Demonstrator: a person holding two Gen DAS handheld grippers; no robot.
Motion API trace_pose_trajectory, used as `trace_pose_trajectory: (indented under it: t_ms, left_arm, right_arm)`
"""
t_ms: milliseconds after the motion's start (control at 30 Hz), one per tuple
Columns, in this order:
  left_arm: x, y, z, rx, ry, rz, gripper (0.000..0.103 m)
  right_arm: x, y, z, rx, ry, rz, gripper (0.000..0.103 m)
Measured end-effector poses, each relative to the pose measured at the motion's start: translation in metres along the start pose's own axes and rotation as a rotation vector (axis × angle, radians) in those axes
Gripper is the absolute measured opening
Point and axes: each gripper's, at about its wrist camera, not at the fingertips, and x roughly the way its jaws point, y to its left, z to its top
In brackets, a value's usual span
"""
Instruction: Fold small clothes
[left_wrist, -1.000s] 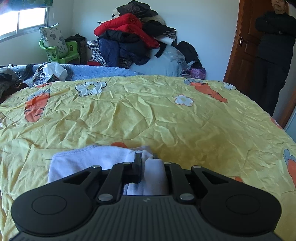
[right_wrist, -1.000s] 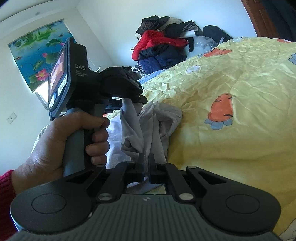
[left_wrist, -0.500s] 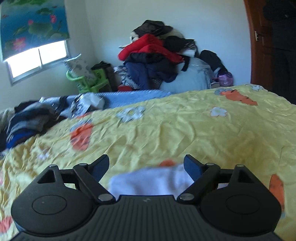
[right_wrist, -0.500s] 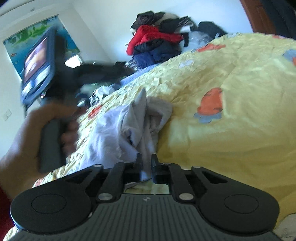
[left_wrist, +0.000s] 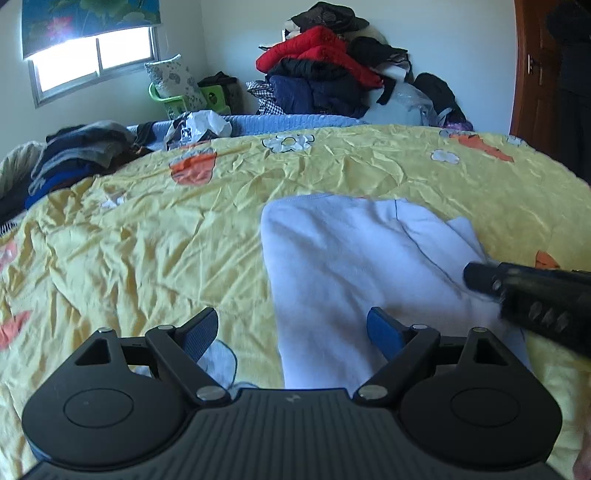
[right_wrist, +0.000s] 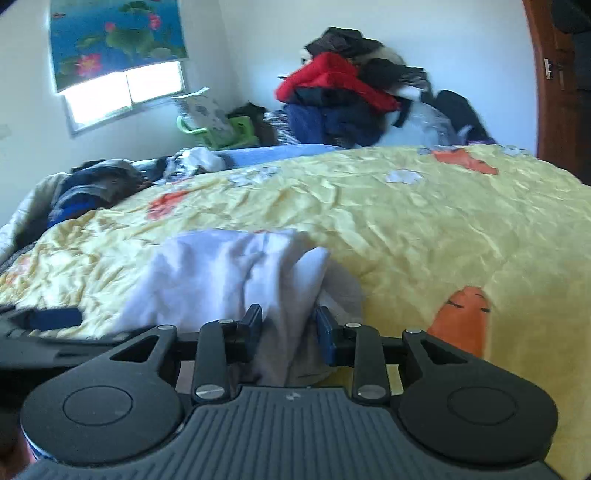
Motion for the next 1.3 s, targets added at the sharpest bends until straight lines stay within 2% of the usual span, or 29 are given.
trace_pose_trajectory:
  t_ms: [133, 233, 300, 433, 500, 667, 700, 767, 833, 933, 1000, 1067, 1167, 1300]
  left_arm:
    - [0.001, 0.003, -0.003, -0.033, 0.010, -0.011, 0.090]
    - [0.000, 0.002, -0.003, -0.039, 0.014, -0.012, 0.090]
    - [-0.002, 0.001, -0.004, -0.043, 0.015, -0.014, 0.090]
    - [-0.004, 0.003, -0.005, -0.043, 0.010, -0.015, 0.090]
    - [-0.003, 0.004, -0.004, -0.044, 0.012, -0.017, 0.090]
    - [-0.005, 0.004, -0.005, -0.045, 0.013, -0.017, 0.090]
    - [-0.006, 0.005, -0.005, -0.045, 0.012, -0.018, 0.090]
    - [-0.008, 0.009, -0.006, -0.048, 0.006, -0.020, 0.090]
    - [-0.010, 0.019, -0.009, -0.067, 0.006, -0.042, 0.091]
    - [-0.005, 0.043, -0.014, -0.151, 0.037, -0.145, 0.093]
    - [0.005, 0.061, -0.016, -0.233, 0.089, -0.268, 0.093]
    - [0.013, 0.075, -0.020, -0.315, 0.115, -0.354, 0.094]
    - [0.018, 0.086, -0.019, -0.356, 0.114, -0.437, 0.094]
    - [0.028, 0.089, -0.016, -0.387, 0.123, -0.541, 0.096]
  right_arm:
    - [-0.023, 0.003, -0.001, 0.004, -0.048, 0.029, 0.040]
    - [-0.024, 0.006, -0.007, -0.036, -0.025, 0.068, 0.039]
    - [-0.015, 0.008, -0.008, -0.065, -0.003, 0.028, 0.039]
    - [-0.014, 0.000, -0.004, 0.019, -0.005, 0.033, 0.041]
    - [-0.021, -0.001, -0.004, 0.025, -0.025, 0.031, 0.045]
    - [-0.032, -0.009, -0.009, 0.043, -0.033, 0.030, 0.046]
    - [-0.034, -0.012, -0.009, 0.053, -0.032, 0.032, 0.047]
    - [-0.037, -0.018, -0.010, 0.078, -0.023, 0.048, 0.058]
    - [-0.041, -0.027, -0.012, 0.101, 0.001, 0.100, 0.062]
    - [-0.043, -0.039, -0.017, 0.126, 0.064, 0.168, 0.062]
    - [-0.039, -0.048, -0.019, 0.169, 0.114, 0.207, 0.063]
    - [-0.032, -0.059, -0.023, 0.229, 0.161, 0.281, 0.063]
    - [-0.019, -0.065, -0.026, 0.282, 0.222, 0.360, 0.063]
    - [-0.001, -0.068, -0.024, 0.346, 0.236, 0.440, 0.065]
